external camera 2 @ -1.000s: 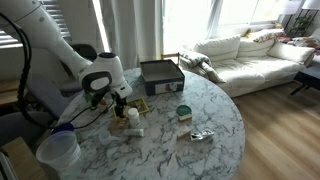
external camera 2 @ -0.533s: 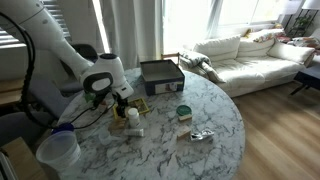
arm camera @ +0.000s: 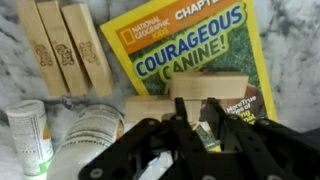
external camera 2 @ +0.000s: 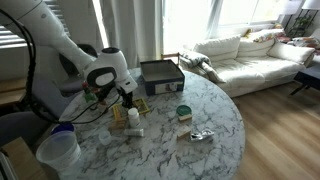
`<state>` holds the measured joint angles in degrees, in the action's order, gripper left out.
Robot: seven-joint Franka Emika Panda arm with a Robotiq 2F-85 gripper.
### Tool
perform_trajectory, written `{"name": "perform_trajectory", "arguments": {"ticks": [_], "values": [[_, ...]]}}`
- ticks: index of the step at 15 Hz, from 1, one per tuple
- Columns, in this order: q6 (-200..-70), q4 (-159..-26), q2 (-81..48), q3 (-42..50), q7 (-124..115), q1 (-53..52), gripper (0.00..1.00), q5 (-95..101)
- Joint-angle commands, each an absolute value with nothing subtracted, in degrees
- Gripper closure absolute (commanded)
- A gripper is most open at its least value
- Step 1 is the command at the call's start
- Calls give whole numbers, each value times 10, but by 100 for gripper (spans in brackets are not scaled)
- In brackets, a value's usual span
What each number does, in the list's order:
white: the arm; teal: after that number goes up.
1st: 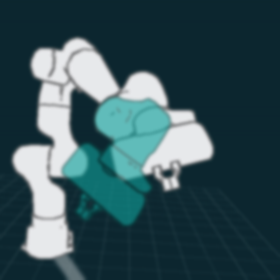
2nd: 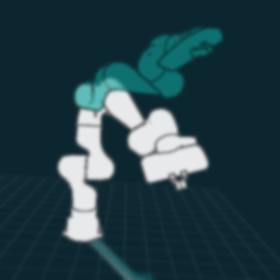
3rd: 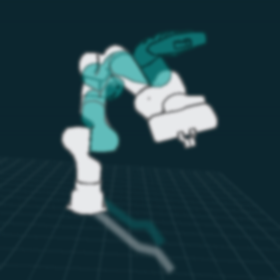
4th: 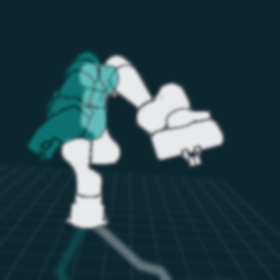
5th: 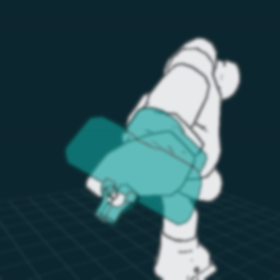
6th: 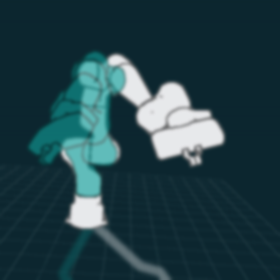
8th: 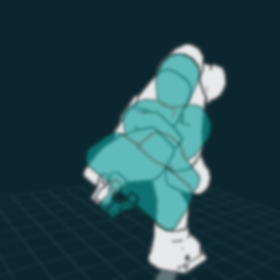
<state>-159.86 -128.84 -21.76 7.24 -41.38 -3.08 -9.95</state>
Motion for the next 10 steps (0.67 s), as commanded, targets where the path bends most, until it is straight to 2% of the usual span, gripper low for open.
{"name": "perform_trajectory", "arguments": {"ticks": [1, 7, 10], "values": [[-1594, -1288, -214, 92, -430, -48, 45, -86], [-1588, -1276, -233, 74, -411, -44, 2, -100], [-1586, -1273, -242, 68, -407, -46, 0, -100]]}}
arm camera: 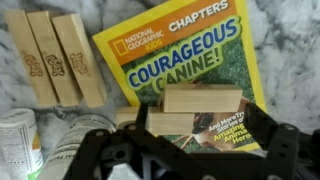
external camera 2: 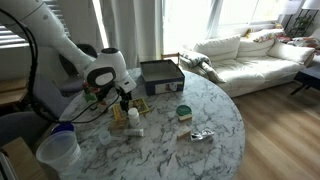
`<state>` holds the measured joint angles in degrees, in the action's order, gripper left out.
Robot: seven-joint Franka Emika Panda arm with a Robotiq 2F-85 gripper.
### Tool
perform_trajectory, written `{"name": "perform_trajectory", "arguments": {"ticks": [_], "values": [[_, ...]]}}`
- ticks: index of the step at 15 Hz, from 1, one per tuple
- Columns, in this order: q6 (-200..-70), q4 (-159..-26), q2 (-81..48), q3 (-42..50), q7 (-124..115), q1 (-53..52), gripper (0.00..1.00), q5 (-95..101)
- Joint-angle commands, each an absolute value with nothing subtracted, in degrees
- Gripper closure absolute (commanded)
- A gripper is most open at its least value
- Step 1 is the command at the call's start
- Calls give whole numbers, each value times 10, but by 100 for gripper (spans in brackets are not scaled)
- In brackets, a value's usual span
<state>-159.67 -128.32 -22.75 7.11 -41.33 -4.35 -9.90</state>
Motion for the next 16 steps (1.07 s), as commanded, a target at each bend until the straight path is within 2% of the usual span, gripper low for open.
{"name": "perform_trajectory", "arguments": {"ticks": [1, 16], "values": [[-1585, -1271, -246, 67, -405, -48, 0, -99], [-1568, -1231, -286, 91, -417, -67, 0, -83]]}}
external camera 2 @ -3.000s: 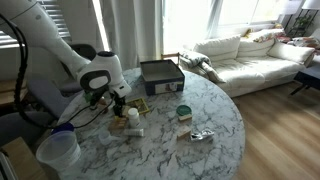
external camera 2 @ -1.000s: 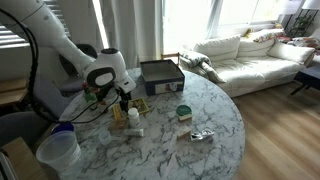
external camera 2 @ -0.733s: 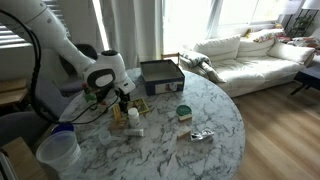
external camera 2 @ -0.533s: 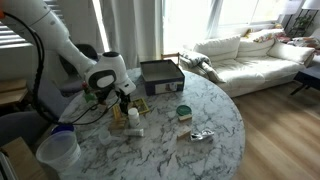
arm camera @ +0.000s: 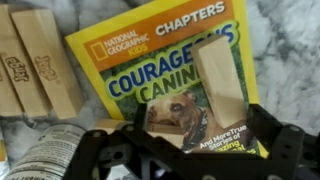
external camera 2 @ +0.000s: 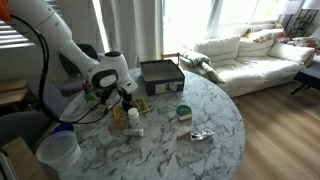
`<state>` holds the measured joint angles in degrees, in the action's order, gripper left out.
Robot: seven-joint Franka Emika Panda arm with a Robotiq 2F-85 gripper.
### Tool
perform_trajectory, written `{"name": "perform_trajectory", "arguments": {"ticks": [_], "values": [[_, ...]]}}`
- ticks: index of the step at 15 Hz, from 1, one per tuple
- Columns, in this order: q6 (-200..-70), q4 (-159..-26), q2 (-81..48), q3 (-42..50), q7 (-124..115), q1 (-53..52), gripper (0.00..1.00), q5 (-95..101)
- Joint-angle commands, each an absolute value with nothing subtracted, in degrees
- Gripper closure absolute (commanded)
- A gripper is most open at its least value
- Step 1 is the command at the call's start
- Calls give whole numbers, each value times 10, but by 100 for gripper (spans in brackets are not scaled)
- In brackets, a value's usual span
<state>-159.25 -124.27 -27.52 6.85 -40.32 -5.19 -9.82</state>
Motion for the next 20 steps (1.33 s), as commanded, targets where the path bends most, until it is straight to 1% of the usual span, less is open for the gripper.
{"name": "perform_trajectory", "arguments": {"ticks": [1, 6, 10, 20], "values": [[-1564, -1230, -284, 99, -429, -74, 0, -80], [-1510, -1218, -264, 120, -441, -78, 0, -55], [-1466, -1214, -250, 109, -412, -56, 0, -42], [-1449, -1220, -251, 107, -348, -34, 0, -25]]}}
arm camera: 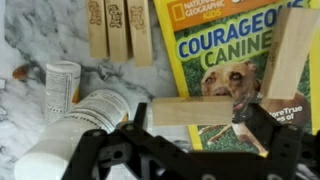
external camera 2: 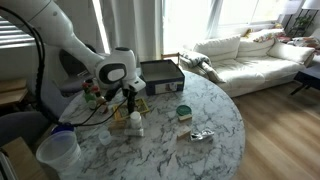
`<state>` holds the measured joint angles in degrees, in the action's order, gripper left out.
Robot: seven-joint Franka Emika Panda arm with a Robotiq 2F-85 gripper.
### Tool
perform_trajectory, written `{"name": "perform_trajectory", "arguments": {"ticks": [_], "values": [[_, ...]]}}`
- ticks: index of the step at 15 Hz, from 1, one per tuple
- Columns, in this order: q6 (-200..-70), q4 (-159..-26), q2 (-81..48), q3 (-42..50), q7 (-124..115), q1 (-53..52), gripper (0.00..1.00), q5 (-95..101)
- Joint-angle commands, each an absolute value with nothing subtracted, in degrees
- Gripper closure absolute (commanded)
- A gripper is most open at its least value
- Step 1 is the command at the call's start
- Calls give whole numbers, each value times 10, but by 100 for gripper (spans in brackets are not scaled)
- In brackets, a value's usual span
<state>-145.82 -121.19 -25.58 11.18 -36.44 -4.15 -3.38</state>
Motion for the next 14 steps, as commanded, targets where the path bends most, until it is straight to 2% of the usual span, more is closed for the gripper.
{"name": "perform_trajectory", "arguments": {"ticks": [1, 14], "values": [[-1453, -1222, -251, 106, -343, -33, 0, -25], [-1477, -1232, -258, 86, -274, -10, 0, -61]]}}
